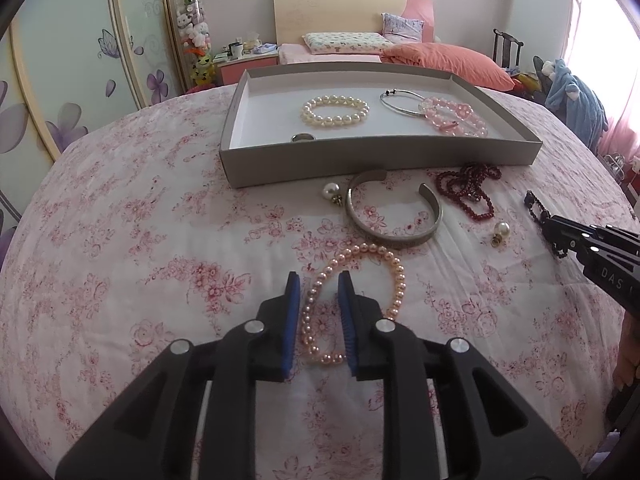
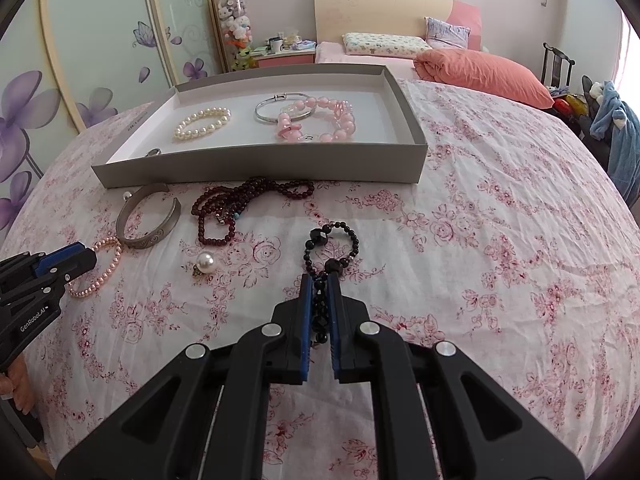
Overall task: Organize jewelry
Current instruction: 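Grasp the pink pearl bracelet with the left tool while the right tool holds the black bracelet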
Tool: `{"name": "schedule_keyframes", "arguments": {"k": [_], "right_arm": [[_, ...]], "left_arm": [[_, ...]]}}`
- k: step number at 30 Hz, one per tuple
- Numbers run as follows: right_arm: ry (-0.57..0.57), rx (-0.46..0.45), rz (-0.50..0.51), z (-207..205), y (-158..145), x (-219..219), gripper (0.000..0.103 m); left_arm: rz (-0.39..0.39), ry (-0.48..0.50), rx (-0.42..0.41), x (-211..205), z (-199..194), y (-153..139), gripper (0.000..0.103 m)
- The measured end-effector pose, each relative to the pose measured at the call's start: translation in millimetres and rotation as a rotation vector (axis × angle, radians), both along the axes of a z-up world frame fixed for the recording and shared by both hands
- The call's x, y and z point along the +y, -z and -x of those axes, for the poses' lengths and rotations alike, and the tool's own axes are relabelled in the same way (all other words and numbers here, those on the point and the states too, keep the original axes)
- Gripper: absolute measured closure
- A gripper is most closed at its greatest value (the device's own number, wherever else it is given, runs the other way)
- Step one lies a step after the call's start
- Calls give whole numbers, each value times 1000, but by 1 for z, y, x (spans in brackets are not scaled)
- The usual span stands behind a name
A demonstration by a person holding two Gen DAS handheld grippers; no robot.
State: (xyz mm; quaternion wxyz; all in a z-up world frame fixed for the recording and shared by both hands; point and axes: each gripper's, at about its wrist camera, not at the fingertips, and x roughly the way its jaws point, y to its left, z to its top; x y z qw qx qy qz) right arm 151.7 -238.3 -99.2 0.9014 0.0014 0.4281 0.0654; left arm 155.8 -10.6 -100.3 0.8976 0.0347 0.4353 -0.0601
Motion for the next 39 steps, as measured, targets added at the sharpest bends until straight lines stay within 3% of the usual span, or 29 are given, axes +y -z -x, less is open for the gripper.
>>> {"name": "schedule_keyframes", "arguments": {"k": [24,26,28,35,39], "right_arm": [[3,3,-11,0,0,-1,93],[7,3,-23,0,0,-2,94],[6,-4,-32,1,-1,-3,95],[0,-150,-75,18,-30,0,95],[-18,-219,-100,26,-46,5,101]], "left_arm": [[3,5,0,0,0,0,79],[4,-2,-1,-2,-1,0,93],[21,-7,-1,0,0,0,95],[102,-28,-23,12,7,-8,97],[129,-31,-76,15,14,-21,97]]}}
